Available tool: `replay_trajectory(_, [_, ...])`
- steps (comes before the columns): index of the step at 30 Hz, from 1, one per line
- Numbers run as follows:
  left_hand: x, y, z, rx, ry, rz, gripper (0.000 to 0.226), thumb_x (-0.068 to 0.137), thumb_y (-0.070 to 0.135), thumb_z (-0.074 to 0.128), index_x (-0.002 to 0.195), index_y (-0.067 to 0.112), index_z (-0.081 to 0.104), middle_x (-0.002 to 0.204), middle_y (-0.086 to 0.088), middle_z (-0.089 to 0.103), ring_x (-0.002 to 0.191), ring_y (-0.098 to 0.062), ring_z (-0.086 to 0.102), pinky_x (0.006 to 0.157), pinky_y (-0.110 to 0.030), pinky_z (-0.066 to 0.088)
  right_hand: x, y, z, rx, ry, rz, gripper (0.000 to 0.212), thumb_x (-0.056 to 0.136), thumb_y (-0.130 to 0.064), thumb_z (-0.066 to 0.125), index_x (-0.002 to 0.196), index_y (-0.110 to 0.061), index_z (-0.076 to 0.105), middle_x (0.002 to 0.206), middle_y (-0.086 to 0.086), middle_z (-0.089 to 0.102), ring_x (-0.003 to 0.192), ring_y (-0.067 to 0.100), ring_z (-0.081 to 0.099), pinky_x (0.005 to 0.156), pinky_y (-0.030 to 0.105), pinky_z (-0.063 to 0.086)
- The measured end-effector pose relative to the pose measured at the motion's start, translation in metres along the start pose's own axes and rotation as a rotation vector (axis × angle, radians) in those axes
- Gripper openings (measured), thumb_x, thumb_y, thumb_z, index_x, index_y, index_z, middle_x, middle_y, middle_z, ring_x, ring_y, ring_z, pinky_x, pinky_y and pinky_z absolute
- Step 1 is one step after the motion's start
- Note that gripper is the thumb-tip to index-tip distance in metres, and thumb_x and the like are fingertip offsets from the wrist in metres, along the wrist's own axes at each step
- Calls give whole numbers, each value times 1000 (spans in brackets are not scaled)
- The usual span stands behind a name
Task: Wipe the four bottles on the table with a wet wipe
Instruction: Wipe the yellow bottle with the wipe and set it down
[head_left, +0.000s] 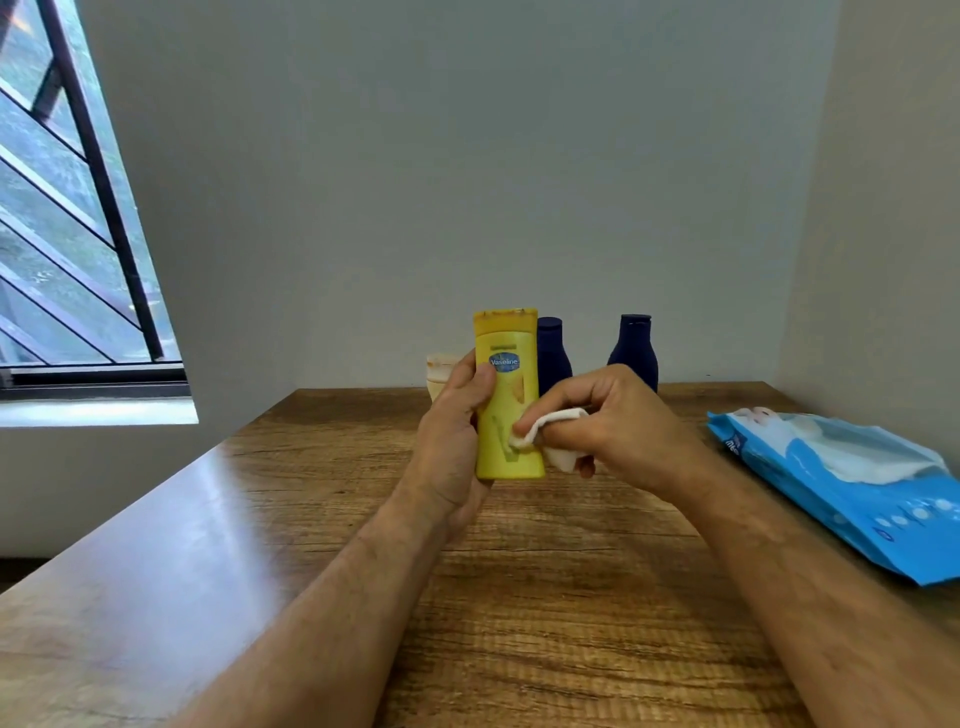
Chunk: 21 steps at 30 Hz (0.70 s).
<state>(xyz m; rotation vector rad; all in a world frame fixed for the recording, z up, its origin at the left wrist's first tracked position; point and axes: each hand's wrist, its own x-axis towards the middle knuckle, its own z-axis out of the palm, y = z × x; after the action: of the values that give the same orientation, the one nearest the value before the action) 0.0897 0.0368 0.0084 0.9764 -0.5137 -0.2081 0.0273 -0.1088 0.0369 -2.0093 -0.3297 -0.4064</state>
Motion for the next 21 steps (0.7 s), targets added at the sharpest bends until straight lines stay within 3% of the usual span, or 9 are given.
replay_trajectory(2, [0,0,0,25,-18,-8,36,98,31,48,128,15,61,122,-17,69,104,-30,68,90,-50,56,1,0,1,76,116,-47,12,86,-12,72,85,-21,81,77,-3,74,59,7,62,46,17,44])
replay_trajectory(6, [-2,-2,-2,80,37,-97,38,100,31,46,123,7,63,93,-11,71,73,-18,67,65,-33,55,4,-2,-2,247,329,-68,14,88,-16,70,88,-27,79,70,0,70,50,14,56,42,22,44])
replay_trajectory(8, [-4,-2,-1,72,38,-141,43,103,37,42,117,2,62,81,-11,66,62,-18,60,55,-29,50,3,-5,-4,296,268,-52,16,89,-13,69,89,-25,79,72,3,70,51,16,56,42,24,45])
replay_trajectory(10, [-5,-2,0,25,21,-134,52,99,51,44,113,4,62,81,-13,62,62,-19,55,48,-27,46,1,-6,-1,254,101,-26,19,89,-8,67,90,-22,79,79,8,73,54,18,59,44,26,46])
replay_trajectory(12, [-6,0,0,-39,-7,-109,61,86,61,56,112,7,65,93,-20,61,76,-31,61,56,-34,55,-2,-6,4,149,-82,16,18,88,-7,69,88,-21,80,82,2,75,60,18,64,48,26,48])
replay_trajectory(15, [-6,3,-1,-85,-24,-130,48,80,53,63,92,8,74,91,-20,61,85,-36,64,73,-45,58,-1,-4,7,71,-183,52,15,85,-8,72,86,-20,81,79,-1,74,61,17,61,51,26,50])
replay_trajectory(19, [-4,4,-1,-87,-3,-142,66,89,53,54,128,0,61,125,-28,61,109,-37,63,91,-48,54,0,-1,9,71,-24,-1,15,88,-12,70,90,-23,81,79,5,73,54,12,55,47,22,46])
replay_trajectory(21, [-4,2,0,-52,4,-125,61,96,51,44,128,3,62,121,-24,68,100,-31,69,81,-44,59,1,-1,11,115,97,-55,14,89,-11,69,94,-18,80,68,-7,70,49,2,55,46,16,44])
